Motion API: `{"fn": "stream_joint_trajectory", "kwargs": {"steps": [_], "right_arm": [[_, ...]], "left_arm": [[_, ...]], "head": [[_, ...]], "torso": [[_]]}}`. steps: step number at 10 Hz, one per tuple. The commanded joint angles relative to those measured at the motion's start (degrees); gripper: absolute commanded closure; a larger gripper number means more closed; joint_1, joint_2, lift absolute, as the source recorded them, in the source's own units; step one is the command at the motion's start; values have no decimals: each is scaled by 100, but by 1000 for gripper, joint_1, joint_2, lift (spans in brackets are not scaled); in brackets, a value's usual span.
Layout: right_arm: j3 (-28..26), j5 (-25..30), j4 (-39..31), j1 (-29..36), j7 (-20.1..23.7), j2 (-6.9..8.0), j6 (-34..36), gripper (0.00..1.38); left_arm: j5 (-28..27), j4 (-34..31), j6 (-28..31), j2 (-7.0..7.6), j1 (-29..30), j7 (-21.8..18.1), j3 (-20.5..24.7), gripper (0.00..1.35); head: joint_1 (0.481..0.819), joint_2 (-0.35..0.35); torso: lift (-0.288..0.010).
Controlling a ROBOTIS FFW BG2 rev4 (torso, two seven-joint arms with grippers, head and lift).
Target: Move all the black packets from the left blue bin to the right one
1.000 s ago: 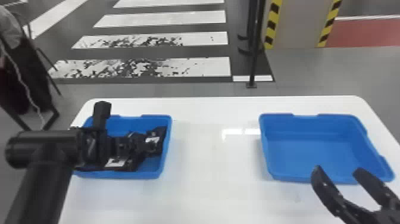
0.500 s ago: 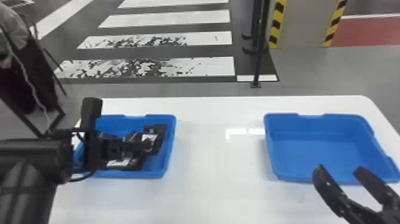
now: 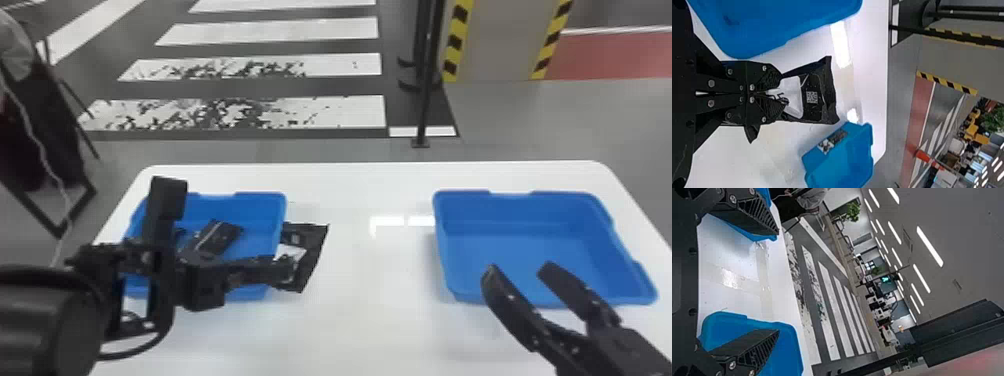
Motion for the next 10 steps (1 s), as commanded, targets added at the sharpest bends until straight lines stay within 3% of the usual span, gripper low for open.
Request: {"fn": "stream_joint_trajectory", "kwargs": {"steps": [1,2,5,9,10], "right_arm": [[11,-229,67,-157,124,14,480,147],[11,-355,208,-312,300,14,649,151],[102,-446,377,-706,458,14,916,151],[342,-697,630,-945,493,9,1099,157],[365,-743,728,-1029,520,9,1113,318]], "left_arm": [[480,-262,16,-82,145,54,-346,1208],[811,-262,-40,-117,173,107,-598,1210],[982,-276,-110,-161,32,186,-1100,1208],[1268,-276,-209,-188,-109,292,-1500,1210],[1302,-276,-209,-188,-109,300,-1535,1210]], "head": [[695,43],[695,6],[695,-72],[695,-96],[695,-102]], "torso": [[-139],[-139],[-139],[-139],[-139]]}}
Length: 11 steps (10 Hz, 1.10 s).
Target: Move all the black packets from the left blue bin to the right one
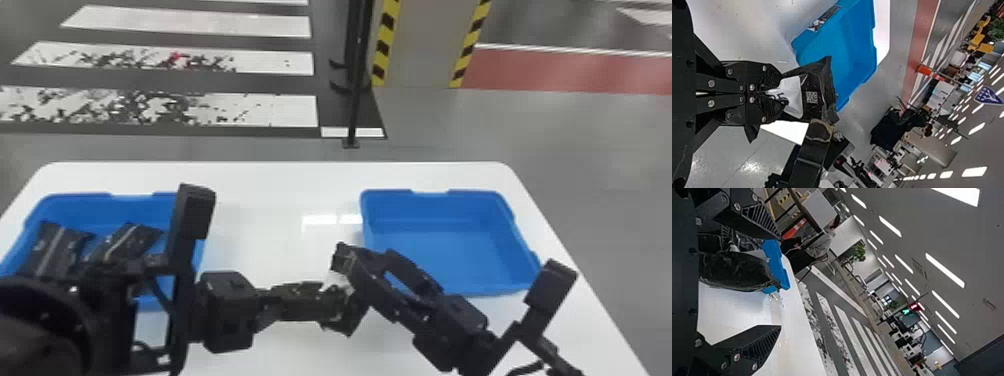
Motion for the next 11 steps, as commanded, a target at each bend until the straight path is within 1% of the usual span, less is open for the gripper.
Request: {"fn": "stream_joint_trajectory", "kwargs": {"steps": [1,2,3,5,6,7,8,9,10,11], "right_arm": [[16,-45,112,-99,33,0,155,731],[4,-68,97,-113,33,-17,394,1095],[4,-57,69,-113,33,-17,394,1288],[16,-80,112,-127,68,-26,450,1282],[4,-68,126,-169,112,-35,450,1282],[4,-68,154,-211,120,-44,450,1282],[-18,-171,322,-338,164,-52,450,1282],[-133,-194,477,-492,191,-87,450,1282],[-304,-91,646,-717,191,-140,450,1282],[-430,103,927,-1083,191,-272,450,1280]], "left_arm": [[87,0,-19,0,9,10,-42,1208],[87,0,-19,0,9,10,-42,1210],[87,0,9,0,23,10,-30,1210],[110,0,-19,-9,23,28,-19,1208],[156,0,-33,-9,51,54,-7,1177],[259,0,-19,-26,108,98,61,814],[270,0,108,-53,164,107,153,387],[293,0,9,-53,178,107,175,124],[305,0,-145,-61,206,107,278,105],[327,0,-455,-79,276,107,450,133]], "head": [[695,-107],[695,-107],[695,-104],[695,-99],[695,-98],[695,-96],[695,-95],[695,-91],[695,-92],[695,-97]], "torso": [[-139],[-139],[-139],[-139],[-139],[-139],[-139],[-139],[-139],[-139]]}}
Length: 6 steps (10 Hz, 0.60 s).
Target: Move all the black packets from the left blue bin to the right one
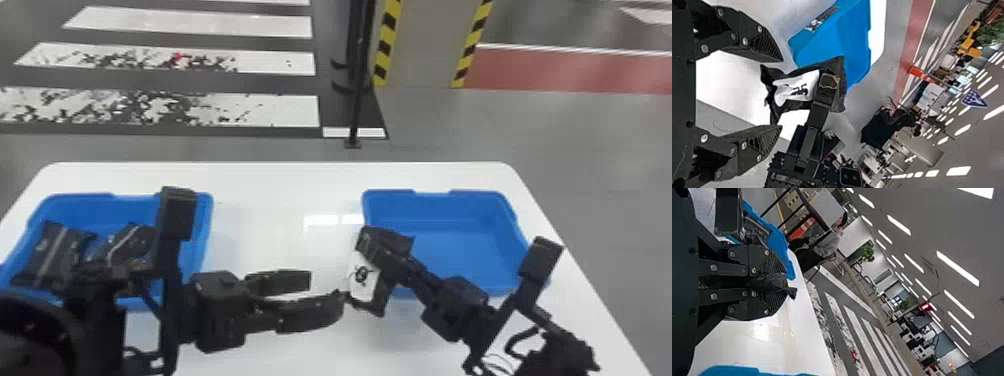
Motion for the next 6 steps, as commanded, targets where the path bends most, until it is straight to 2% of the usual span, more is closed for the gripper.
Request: {"fn": "stream_joint_trajectory", "kwargs": {"steps": [1,4,6], "right_arm": [[-269,223,511,-563,-9,-160,-28,1280],[-657,303,1565,-1379,-105,-494,-56,1277],[-954,612,2437,-1899,-149,-617,-56,1274]], "left_arm": [[34,0,-253,-29,66,0,245,133],[-23,0,-408,-81,150,0,896,137],[-12,0,-436,-90,249,-9,1182,137]], "head": [[695,-112],[695,-144],[695,-153]], "torso": [[-139],[-139],[-139]]}}
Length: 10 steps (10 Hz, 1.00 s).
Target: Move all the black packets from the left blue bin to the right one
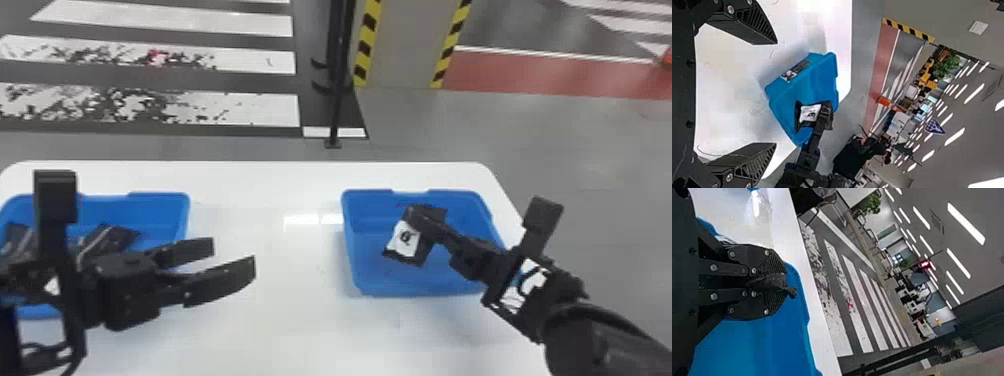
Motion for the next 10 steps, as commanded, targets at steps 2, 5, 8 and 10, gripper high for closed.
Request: {"fn": "stream_joint_trajectory", "kwargs": {"steps": [2,5,8,10], "right_arm": [[-256,959,484,-404,-148,-44,0,1148],[-485,1188,34,74,-306,193,-745,229],[-553,1462,-1456,1382,-455,606,-1533,173],[-416,1542,-2356,2268,-552,778,-1828,176]], "left_arm": [[-68,0,-36,-57,99,21,314,137],[-148,0,-36,-30,113,21,474,137],[-559,14,20,5,155,21,965,137],[-879,70,161,13,155,21,1285,145]], "head": [[695,-185],[695,-206],[695,-193],[695,-147]], "torso": [[-139],[-139],[-139],[-139]]}}
